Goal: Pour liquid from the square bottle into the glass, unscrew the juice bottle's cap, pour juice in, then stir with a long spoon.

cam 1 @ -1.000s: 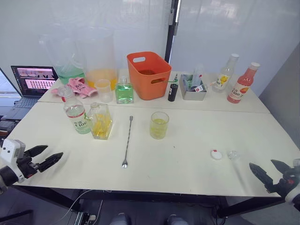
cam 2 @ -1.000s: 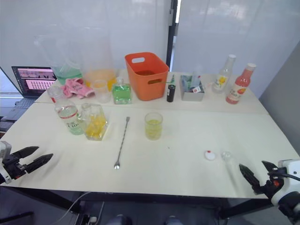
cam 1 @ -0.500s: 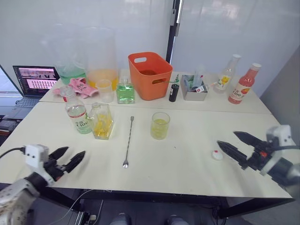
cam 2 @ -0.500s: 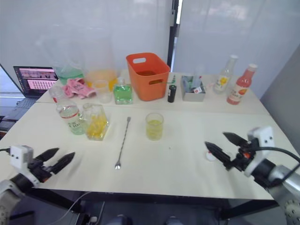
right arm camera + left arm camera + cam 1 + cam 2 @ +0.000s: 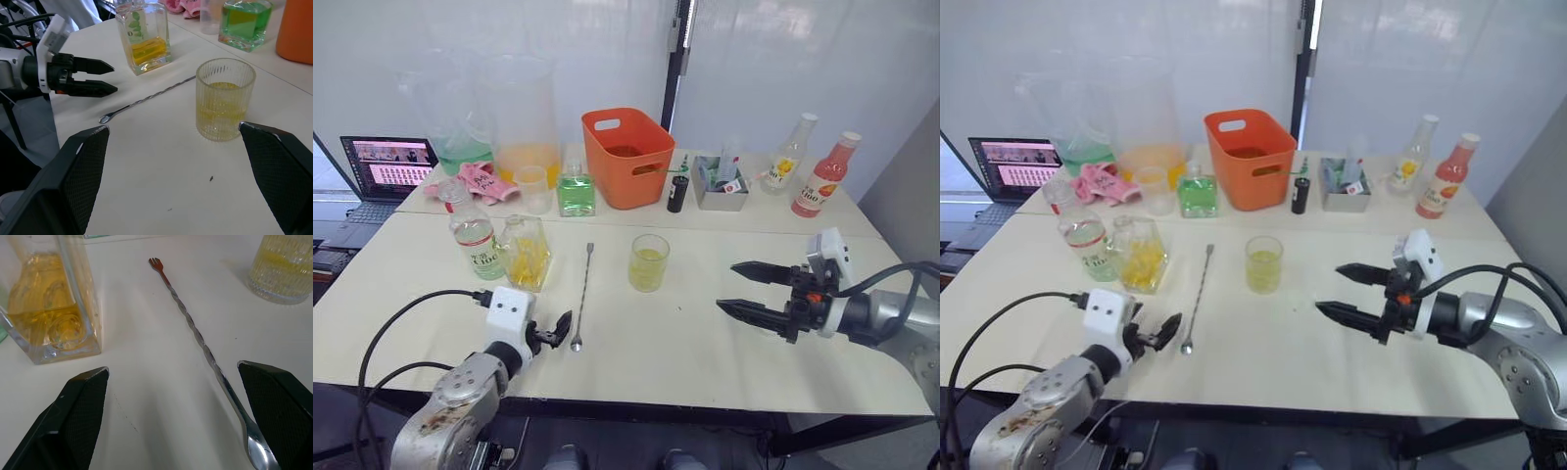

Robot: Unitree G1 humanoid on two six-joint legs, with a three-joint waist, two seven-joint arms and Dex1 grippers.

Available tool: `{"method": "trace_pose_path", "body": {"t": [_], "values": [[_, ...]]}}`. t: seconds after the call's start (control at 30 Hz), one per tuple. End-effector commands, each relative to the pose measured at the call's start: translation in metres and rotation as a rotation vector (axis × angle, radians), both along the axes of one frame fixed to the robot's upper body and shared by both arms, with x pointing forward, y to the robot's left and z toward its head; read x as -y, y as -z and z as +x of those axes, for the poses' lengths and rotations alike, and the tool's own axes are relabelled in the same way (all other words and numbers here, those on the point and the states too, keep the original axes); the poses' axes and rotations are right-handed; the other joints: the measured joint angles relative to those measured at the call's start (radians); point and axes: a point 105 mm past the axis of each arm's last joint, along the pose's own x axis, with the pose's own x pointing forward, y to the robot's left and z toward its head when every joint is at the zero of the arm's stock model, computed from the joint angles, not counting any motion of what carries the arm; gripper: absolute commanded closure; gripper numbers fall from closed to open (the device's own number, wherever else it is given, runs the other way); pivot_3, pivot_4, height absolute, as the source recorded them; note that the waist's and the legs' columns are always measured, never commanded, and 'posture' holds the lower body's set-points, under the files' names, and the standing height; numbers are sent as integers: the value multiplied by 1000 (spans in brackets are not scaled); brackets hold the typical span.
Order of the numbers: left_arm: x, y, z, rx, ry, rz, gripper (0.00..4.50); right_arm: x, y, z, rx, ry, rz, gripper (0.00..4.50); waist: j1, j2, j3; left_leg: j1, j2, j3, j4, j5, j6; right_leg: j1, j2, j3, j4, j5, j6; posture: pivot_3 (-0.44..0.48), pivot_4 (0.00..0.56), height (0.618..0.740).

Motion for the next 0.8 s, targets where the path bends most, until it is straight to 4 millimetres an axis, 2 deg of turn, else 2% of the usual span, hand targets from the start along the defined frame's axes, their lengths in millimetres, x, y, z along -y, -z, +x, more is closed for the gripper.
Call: {"method": "trace_pose_path", "body": {"t": [0.03, 0.23, 0.4, 0.5, 0.8], "values": [[22, -5, 3, 15, 37, 8, 34, -7, -11, -7, 38, -36, -6, 0, 5, 0, 0, 0, 0, 0, 0, 0, 0, 0, 0, 0, 0, 0, 0, 0, 150, 739], [27, 15, 16, -62, 22, 9, 34, -11, -13, -12, 40, -33, -4, 0, 3, 0, 0, 0, 0, -1, 0, 0, 0, 0, 0, 0, 0, 0, 0, 0, 150, 739], [28, 34, 15, -161, 15, 37, 34, -11, -16, -14, 46, -26, -3, 0, 1, 0, 0, 0, 0, -1, 0, 0, 0, 0, 0, 0, -1, 0, 0, 0, 150, 739], [27, 39, 12, -185, 31, 46, 846, -11, -18, -14, 52, -21, -1, 0, 1, 0, 0, 0, 0, -1, 0, 0, 0, 0, 0, 0, -1, 0, 0, 0, 150, 739], [23, 38, 14, -182, 74, 45, 3845, -12, -18, -12, 56, -7, 12, 0, 5, 1, 0, 0, -1, -1, 0, 0, 0, 0, -1, 0, -1, 0, 0, 0, 150, 739]]}}
